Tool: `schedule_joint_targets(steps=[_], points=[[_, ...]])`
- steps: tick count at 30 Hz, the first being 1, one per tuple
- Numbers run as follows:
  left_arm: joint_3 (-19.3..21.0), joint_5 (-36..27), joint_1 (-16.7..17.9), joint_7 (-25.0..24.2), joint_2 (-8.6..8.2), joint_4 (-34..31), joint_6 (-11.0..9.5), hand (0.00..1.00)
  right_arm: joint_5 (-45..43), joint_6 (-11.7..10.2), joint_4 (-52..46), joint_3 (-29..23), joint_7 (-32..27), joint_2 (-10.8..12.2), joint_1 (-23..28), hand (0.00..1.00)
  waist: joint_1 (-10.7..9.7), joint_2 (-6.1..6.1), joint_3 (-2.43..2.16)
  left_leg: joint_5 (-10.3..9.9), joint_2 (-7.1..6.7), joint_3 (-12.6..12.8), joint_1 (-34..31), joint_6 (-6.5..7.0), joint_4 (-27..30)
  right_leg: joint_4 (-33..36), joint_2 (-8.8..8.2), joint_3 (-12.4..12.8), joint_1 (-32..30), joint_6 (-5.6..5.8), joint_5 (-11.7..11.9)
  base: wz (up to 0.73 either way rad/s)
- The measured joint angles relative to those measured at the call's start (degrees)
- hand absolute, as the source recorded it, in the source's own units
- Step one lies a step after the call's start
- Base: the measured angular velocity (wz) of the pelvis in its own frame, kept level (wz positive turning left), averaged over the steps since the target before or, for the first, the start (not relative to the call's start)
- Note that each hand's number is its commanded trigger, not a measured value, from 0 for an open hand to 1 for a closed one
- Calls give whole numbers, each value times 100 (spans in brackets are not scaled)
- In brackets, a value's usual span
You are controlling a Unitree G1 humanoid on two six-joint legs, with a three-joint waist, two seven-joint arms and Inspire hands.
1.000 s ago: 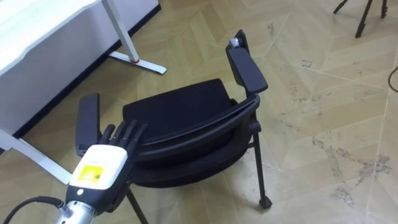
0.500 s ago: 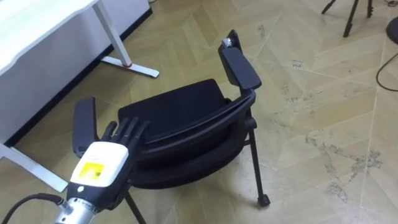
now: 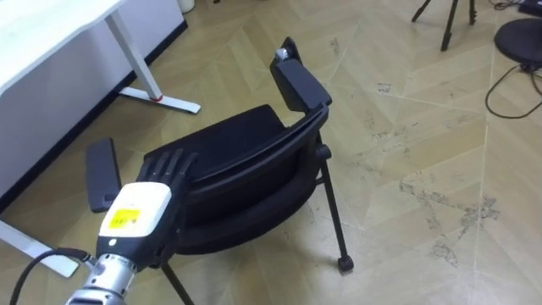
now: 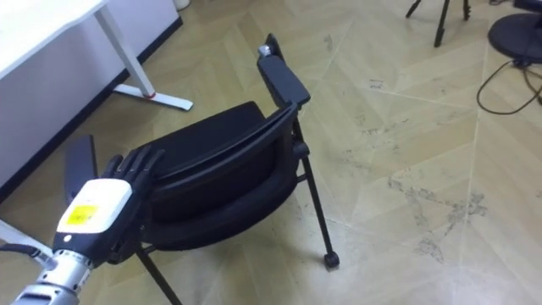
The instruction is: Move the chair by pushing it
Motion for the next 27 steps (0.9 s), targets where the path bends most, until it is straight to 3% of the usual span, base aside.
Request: schedule_joint_targets(steps=[7, 23, 25, 26, 27], points=[[20, -73, -229, -289, -35, -2, 206, 0, -5, 5, -142, -1, 3, 14, -34, 0, 4, -22, -8, 0, 0, 2, -1, 0, -15, -23, 3, -3, 4, 1, 0, 0], [37, -82, -491, -690, -39, 0, 413, 0, 199, 81, -125, 0, -2, 18, -54, 0, 2, 12, 2, 0, 0, 12, 5, 0, -30, -29, 3, 7, 10, 1, 0, 0], [38, -82, -498, -720, -42, -1, 425, 11, 238, 81, -125, 0, -11, 18, -53, 0, 2, 25, 2, 0, -1, 15, 6, 0, -30, -28, 3, 10, 12, 1, 0, 0], [38, -82, -504, -732, -42, -1, 426, 25, 248, 81, -125, 0, -26, 18, -54, 0, 2, 28, 3, 0, 0, 15, 7, 0, -30, -28, 3, 10, 12, 1, 0, 0], [37, -82, -507, -741, -42, -1, 429, 52, 258, 80, -125, 0, -55, 19, -59, 0, 1, 36, 5, 0, 0, 15, 6, 0, -30, -28, 3, 10, 12, 1, 0, 0]])
